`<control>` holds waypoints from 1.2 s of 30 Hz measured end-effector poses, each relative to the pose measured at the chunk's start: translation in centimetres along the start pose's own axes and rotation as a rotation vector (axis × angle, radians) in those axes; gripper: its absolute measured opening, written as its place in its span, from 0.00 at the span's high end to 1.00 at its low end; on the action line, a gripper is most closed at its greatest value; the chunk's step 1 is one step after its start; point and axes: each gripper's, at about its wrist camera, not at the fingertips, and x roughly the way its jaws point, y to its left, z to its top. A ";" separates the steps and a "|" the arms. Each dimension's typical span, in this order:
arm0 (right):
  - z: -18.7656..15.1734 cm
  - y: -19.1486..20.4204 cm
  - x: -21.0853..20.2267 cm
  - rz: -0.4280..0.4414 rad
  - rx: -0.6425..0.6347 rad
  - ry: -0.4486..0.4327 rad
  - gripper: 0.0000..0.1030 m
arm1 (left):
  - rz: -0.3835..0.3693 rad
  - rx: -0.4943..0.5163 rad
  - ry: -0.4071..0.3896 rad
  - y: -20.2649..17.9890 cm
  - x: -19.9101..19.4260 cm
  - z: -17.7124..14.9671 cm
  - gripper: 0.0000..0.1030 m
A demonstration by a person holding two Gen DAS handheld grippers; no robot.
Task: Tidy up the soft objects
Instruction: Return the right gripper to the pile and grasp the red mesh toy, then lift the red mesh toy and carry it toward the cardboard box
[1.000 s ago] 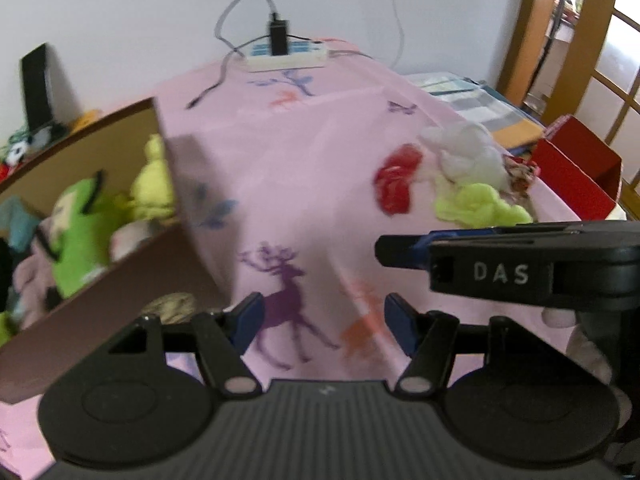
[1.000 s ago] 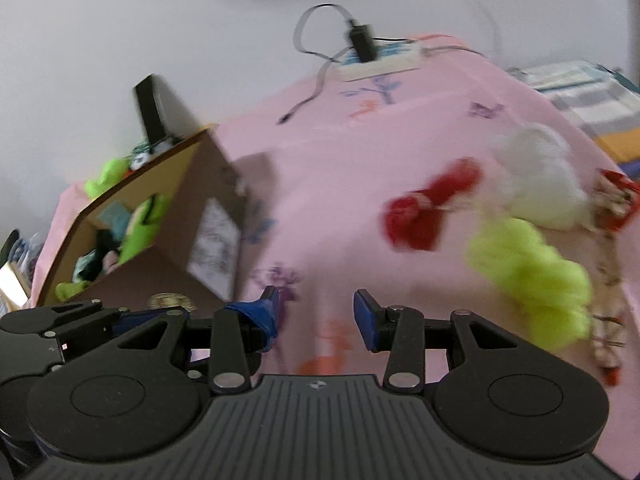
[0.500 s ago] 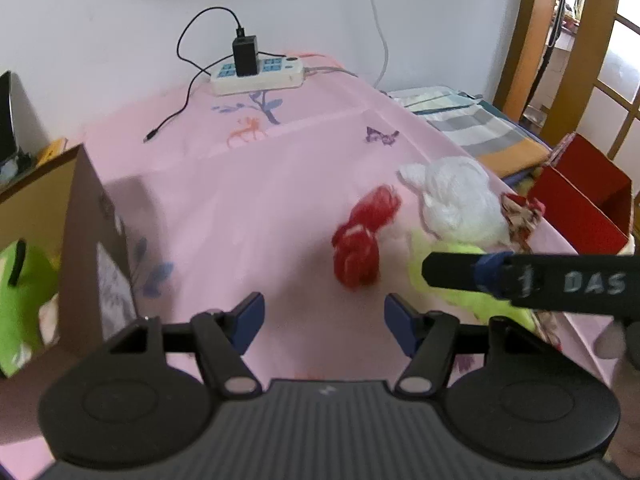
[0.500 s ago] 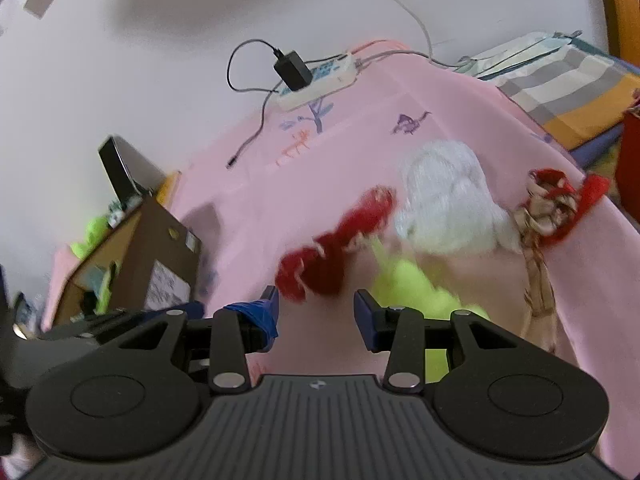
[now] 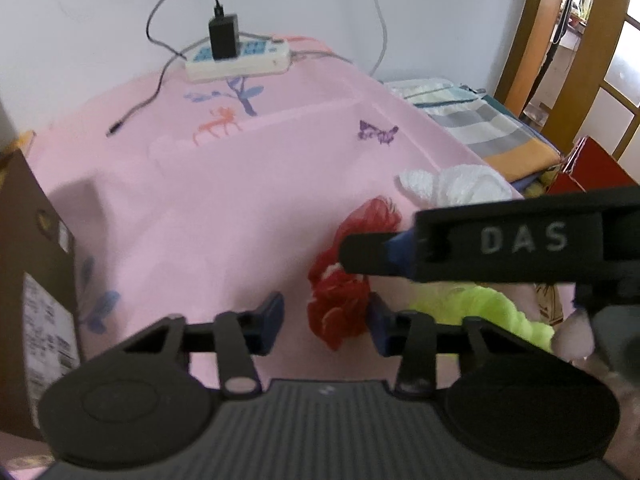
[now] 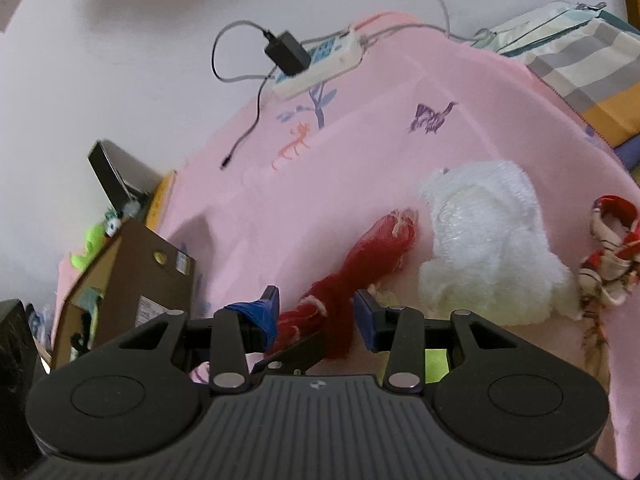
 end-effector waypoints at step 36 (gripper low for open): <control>-4.1 11.8 -1.5 0.218 -0.167 -0.059 0.90 | 0.004 -0.016 -0.221 7.2 -12.1 -4.0 0.86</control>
